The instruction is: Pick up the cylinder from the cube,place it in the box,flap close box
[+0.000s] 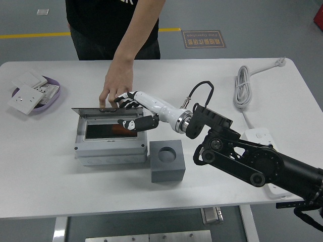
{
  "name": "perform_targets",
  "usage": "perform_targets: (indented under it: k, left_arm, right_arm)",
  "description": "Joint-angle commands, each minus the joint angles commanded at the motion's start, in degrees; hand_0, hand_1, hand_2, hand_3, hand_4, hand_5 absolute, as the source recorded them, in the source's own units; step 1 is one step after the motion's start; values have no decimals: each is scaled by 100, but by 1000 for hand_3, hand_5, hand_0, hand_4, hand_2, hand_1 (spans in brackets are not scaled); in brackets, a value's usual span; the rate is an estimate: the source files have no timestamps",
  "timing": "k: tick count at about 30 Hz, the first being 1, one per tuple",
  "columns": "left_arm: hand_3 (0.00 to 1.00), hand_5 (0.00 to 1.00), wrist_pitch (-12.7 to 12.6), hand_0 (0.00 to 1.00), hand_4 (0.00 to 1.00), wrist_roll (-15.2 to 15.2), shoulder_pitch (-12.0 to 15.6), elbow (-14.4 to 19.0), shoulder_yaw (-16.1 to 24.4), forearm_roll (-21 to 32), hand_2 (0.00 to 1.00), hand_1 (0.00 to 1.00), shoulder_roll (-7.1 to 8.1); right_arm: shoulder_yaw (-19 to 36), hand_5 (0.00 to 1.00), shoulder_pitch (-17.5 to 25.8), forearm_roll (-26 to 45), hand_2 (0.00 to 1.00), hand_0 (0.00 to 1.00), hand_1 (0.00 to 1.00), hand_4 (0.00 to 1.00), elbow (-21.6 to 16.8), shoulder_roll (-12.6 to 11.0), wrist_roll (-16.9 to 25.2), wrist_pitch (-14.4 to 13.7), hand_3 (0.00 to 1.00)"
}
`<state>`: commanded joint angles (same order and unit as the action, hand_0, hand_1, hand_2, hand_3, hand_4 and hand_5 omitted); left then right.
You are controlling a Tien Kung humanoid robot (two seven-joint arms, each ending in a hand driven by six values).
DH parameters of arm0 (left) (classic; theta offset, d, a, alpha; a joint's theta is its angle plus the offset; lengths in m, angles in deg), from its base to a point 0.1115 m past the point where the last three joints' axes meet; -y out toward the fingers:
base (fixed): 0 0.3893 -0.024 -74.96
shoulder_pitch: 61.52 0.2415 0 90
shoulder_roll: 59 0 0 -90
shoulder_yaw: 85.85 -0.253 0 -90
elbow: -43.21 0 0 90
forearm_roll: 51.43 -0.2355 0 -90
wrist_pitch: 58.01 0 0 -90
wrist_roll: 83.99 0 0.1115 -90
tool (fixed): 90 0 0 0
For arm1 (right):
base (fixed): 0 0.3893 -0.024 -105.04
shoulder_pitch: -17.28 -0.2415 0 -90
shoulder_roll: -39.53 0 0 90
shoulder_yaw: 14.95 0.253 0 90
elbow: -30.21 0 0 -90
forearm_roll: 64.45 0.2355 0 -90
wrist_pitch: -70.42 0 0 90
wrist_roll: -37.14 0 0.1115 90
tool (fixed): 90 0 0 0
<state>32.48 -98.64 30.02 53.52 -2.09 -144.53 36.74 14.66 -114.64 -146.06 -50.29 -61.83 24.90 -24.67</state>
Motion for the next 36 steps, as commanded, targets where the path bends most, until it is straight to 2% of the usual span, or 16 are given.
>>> perform_targets:
  k: [11, 27, 31, 36]
  left_arm:
    - [564, 184, -7, 605, 603, -16, 13, 0, 40, -19, 585, 599, -14]
    - [565, 183, -6, 605, 603, -15, 3, 0, 42, -21, 584, 599, -21]
    - [565, 181, -3, 605, 602, -18, 7, 0, 56, -47, 584, 598, -18]
    - [565, 181, -7, 605, 602, -16, 19, 0, 23, -18, 584, 598, -11]
  right_arm:
    - [-170, 283, 40, -82, 764, 787, 718, 650, -265, -52, -9, -1, 799]
    - [-170, 279, 69, -110, 760, 792, 713, 640, -276, -68, 12, -10, 787]
    - [97, 286, 128, -225, 760, 796, 713, 636, -267, -118, 2, 12, 783]
    - [694, 286, 414, -411, 760, 796, 713, 636, -235, -339, 26, 14, 783]
